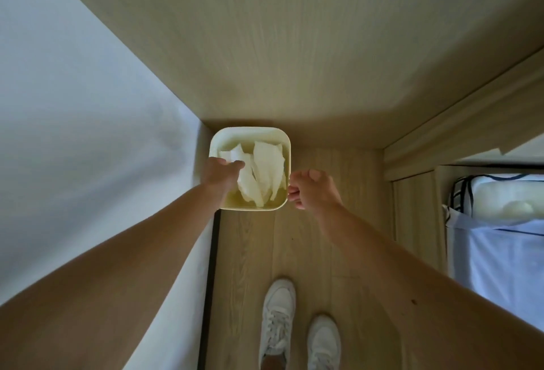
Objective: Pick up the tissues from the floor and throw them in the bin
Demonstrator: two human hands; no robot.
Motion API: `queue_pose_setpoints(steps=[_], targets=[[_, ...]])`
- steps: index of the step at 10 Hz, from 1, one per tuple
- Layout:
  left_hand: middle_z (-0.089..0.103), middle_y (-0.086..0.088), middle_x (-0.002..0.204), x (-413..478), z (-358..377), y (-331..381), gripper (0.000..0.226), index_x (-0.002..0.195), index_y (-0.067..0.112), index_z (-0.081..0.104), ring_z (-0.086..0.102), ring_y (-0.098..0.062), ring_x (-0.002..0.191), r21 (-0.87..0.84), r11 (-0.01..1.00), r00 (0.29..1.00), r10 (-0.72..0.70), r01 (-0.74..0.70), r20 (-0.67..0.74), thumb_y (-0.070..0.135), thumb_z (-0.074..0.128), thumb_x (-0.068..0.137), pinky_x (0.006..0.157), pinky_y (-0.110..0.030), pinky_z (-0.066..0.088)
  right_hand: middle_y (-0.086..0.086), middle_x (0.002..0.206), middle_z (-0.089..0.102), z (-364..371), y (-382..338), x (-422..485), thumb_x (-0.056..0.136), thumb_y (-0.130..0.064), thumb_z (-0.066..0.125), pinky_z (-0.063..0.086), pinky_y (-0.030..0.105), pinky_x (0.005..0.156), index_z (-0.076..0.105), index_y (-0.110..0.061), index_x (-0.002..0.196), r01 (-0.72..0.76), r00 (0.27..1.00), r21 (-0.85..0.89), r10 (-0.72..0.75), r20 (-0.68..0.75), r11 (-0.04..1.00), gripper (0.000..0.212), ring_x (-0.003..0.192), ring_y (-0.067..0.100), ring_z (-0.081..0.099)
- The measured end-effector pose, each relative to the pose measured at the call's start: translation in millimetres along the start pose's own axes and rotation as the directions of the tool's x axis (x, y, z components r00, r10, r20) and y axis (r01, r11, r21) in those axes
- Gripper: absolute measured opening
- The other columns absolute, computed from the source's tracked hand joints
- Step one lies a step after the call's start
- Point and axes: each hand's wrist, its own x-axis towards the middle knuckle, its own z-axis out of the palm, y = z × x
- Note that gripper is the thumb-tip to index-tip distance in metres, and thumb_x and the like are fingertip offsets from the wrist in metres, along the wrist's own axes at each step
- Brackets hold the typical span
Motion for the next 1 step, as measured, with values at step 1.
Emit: queue_pose_setpoints(steps=[1], targets=[[0.052, 0.004, 0.114, -32.2, -9.3, -5.6, 0.052, 0.133, 0.020, 0.054, 0.048, -0.017, 0.099, -0.009, 0.998, 0.997, 0.068, -0.068, -0.028, 0.038, 0.067, 0.087, 0.079, -0.030, 0.037, 0.006, 0.077, 0.067, -0.9, -2.4, -19.4, 0.089, -0.011, 0.054, 0.053, 0.035, 0.071, 0.067, -0.010, 0.090, 0.018, 1.000, 0.031, -0.018, -0.007, 0.999, 0.013, 0.072, 0.021, 0.066]])
